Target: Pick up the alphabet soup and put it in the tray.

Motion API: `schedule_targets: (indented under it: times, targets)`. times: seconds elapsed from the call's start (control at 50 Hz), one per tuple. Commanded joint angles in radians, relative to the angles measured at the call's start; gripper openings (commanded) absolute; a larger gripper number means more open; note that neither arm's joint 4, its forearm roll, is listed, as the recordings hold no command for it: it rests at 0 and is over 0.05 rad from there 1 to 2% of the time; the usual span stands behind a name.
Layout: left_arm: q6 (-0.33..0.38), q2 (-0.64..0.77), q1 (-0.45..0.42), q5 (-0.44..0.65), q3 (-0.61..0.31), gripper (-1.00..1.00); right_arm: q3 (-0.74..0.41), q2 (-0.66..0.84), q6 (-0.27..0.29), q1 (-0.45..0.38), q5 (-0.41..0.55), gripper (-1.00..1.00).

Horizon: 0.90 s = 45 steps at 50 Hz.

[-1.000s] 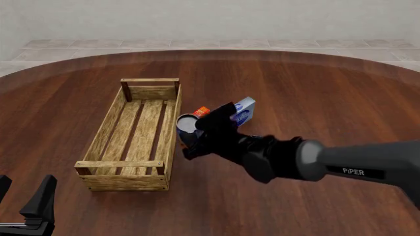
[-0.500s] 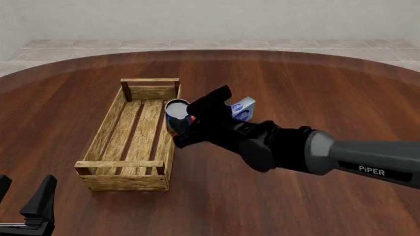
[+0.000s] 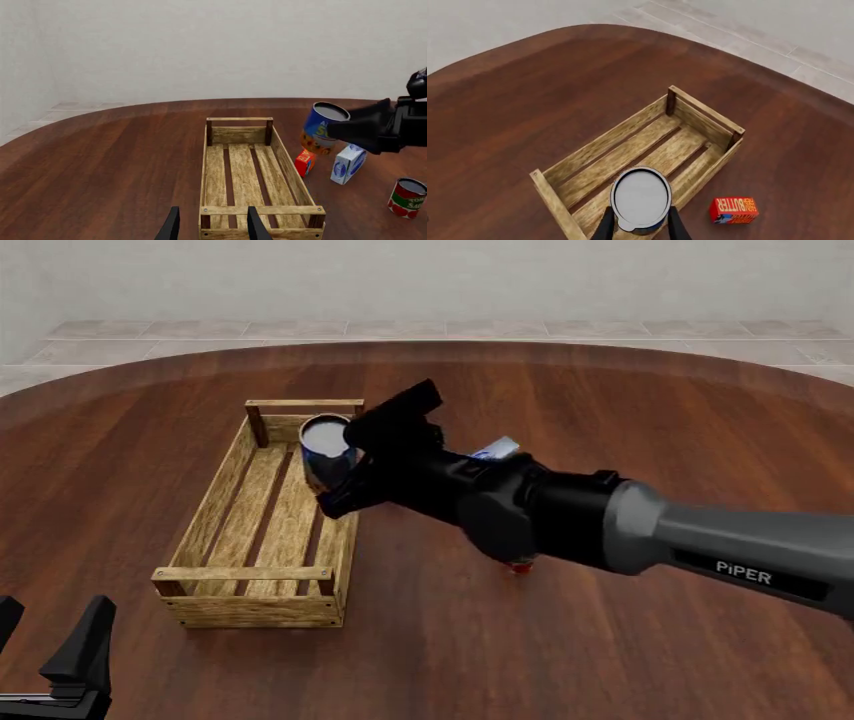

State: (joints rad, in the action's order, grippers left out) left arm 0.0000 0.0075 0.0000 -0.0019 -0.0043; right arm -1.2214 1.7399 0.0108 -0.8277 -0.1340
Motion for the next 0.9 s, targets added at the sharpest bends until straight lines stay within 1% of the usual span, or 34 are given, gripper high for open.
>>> schedule_targets:
  times: [0.02,0.3,0.58,0.6,0.72,0.9]
  targets:
    - [0.000,0.000,0.000,0.000,0.000,1.00,-0.105,0.047,-0.007,-0.021,0.029,-1.00]
    - [0.000,0.000,0.000,0.000,0.000,1.00,-0.203,0.129,-0.013,-0.038,0.045,-1.00]
    - [0.000,0.000,0.000,0.000,0.000,1.00,-0.316,0.228,-0.002,-0.046,0.067,-1.00]
    - [0.000,0.000,0.000,0.000,0.000,1.00,-0.337,0.247,0.005,-0.043,0.071,-1.00]
    - [0.000,0.000,0.000,0.000,0.000,1.00,-0.435,0.325,-0.001,-0.030,0.097,-1.00]
    - [0.000,0.000,0.000,0.000,0.000,1.00,-0.517,0.391,0.000,-0.022,0.117,-1.00]
